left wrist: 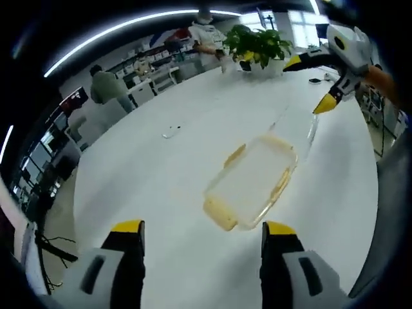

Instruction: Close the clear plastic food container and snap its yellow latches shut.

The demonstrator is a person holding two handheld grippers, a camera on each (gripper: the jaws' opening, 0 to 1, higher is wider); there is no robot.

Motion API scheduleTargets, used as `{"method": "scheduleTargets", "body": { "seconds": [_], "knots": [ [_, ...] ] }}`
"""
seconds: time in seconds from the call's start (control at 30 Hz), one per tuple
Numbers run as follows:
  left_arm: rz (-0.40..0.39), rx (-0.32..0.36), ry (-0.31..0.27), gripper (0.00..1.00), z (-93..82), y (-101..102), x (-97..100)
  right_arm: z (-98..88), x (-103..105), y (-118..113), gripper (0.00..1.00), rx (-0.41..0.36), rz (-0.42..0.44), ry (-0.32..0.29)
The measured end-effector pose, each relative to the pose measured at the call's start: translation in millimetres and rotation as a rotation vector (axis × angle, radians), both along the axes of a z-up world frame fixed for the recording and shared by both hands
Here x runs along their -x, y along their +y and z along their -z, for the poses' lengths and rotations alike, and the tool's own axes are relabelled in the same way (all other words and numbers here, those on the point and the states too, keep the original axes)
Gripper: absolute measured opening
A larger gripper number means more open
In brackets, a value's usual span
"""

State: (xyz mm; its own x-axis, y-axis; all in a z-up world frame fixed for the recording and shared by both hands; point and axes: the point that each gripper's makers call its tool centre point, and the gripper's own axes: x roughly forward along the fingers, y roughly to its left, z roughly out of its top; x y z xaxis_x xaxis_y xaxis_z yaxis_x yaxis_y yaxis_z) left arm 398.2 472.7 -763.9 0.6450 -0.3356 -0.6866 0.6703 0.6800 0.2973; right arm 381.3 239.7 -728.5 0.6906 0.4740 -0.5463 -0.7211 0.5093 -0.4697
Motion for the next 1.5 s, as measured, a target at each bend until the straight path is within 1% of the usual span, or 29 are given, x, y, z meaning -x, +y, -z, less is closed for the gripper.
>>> {"method": "scheduleTargets", "body": {
  "seconds": [0.07, 0.1, 0.2, 0.23, 0.3, 0.33, 0.37, 0.4, 0.5, 0.57, 0.6, 0.67, 0.73, 0.77, 0.8, 0.87, 0.93, 0.97, 1.0, 1.03, 1.07, 1.1, 1.17, 1.2, 1.27, 1.33, 1.4, 1.43, 1.5],
  "knots": [
    [0.039, -0.041, 0.010, 0.70, 3.3, -1, -4.8, 3.5, -4, 5, 0.59, 0.023, -0.033, 0.014],
    [0.066, -0.076, 0.015, 0.70, 6.3, -1, -7.9, 6.3, -7, 8, 0.58, 0.043, -0.058, 0.023],
    [0.089, -0.095, 0.031, 0.70, 11.1, -5, -15.6, 13.8, -13, 14, 0.56, 0.097, -0.114, 0.033],
    [0.104, -0.104, 0.035, 0.70, 12.6, -6, -17.7, 19.8, -15, 17, 0.56, 0.128, -0.143, 0.051],
    [0.184, -0.167, 0.021, 0.70, 18.1, -8, -23.5, 31.0, -18, 14, 0.56, 0.207, -0.161, 0.085],
    [0.199, -0.201, 0.043, 0.70, 23.6, -7, -24.1, 35.8, -22, 15, 0.56, 0.240, -0.169, 0.091],
    [0.214, -0.216, 0.064, 0.70, 27.2, -8, -24.1, 37.6, -24, 21, 0.57, 0.231, -0.179, 0.091],
    [0.235, -0.226, 0.074, 0.70, 29.6, -11, -25.8, 42.6, -22, 24, 0.56, 0.260, -0.221, 0.113],
    [0.276, -0.236, 0.072, 0.70, 30.9, -16, -31.0, 57.1, -17, 31, 0.55, 0.285, -0.293, 0.191],
    [0.294, -0.254, 0.083, 0.69, 33.8, -17, -35.2, 65.0, -17, 33, 0.52, 0.281, -0.299, 0.237],
    [0.309, -0.251, 0.093, 0.69, 35.9, -19, -36.3, 71.4, -18, 32, 0.51, 0.299, -0.299, 0.268],
    [0.345, -0.259, 0.134, 0.69, 41.2, -22, -33.6, 81.2, -18, 30, 0.51, 0.331, -0.321, 0.303],
    [0.368, -0.258, 0.141, 0.69, 42.7, -25, -33.7, 89.5, -16, 30, 0.51, 0.346, -0.342, 0.348],
    [0.403, -0.263, 0.153, 0.69, 45.1, -28, -31.8, 95.7, -14, 27, 0.50, 0.361, -0.341, 0.393],
    [0.435, -0.271, 0.161, 0.69, 46.8, -30, -30.4, 99.0, -13, 26, 0.50, 0.374, -0.348, 0.412],
    [0.447, -0.274, 0.180, 0.68, 50.6, -32, -30.9, 103.7, -17, 27, 0.49, 0.387, -0.351, 0.418],
    [0.472, -0.266, 0.197, 0.66, 54.1, -37, -30.6, 109.1, -19, 25, 0.48, 0.405, -0.341, 0.453],
    [0.521, -0.262, 0.205, 0.66, 57.2, -41, -28.8, 111.5, -19, 25, 0.48, 0.409, -0.347, 0.469],
    [0.535, -0.258, 0.217, 0.66, 59.8, -41, -27.8, 112.7, -19, 26, 0.47, 0.406, -0.346, 0.481],
    [0.541, -0.248, 0.243, 0.63, 60.7, -42, -25.5, 114.3, -15, 25, 0.46, 0.405, -0.340, 0.522],
    [0.540, -0.244, 0.260, 0.63, 63.2, -42, -25.6, 114.3, -16, 29, 0.46, 0.383, -0.359, 0.523],
    [0.544, -0.252, 0.251, 0.64, 63.4, -41, -28.4, 115.1, -16, 30, 0.44, 0.381, -0.364, 0.528],
    [0.566, -0.260, 0.276, 0.62, 64.0, -41, -28.3, 119.3, -14, 29, 0.41, 0.397, -0.373, 0.548],
    [0.579, -0.254, 0.301, 0.61, 66.2, -41, -25.6, 118.1, -13, 32, 0.38, 0.380, -0.377, 0.562],
    [0.636, -0.264, 0.335, 0.59, 69.6, -41, -18.9, 118.7, -12, 33, 0.38, 0.385, -0.388, 0.568],
    [0.682, -0.304, 0.370, 0.58, 74.1, -36, -14.4, 119.1, -12, 33, 0.38, 0.386, -0.389, 0.583],
    [0.699, -0.330, 0.399, 0.53, 78.0, -32, -11.6, 119.6, -11, 33, 0.38, 0.386, -0.391, 0.592],
    [0.705, -0.331, 0.402, 0.52, 80.1, -32, -11.7, 119.7, -11, 33, 0.38, 0.387, -0.391, 0.597],
    [0.705, -0.302, 0.397, 0.48, 80.6, -36, -13.2, 119.9, -10, 33, 0.38, 0.384, -0.388, 0.608]
  ]
}}
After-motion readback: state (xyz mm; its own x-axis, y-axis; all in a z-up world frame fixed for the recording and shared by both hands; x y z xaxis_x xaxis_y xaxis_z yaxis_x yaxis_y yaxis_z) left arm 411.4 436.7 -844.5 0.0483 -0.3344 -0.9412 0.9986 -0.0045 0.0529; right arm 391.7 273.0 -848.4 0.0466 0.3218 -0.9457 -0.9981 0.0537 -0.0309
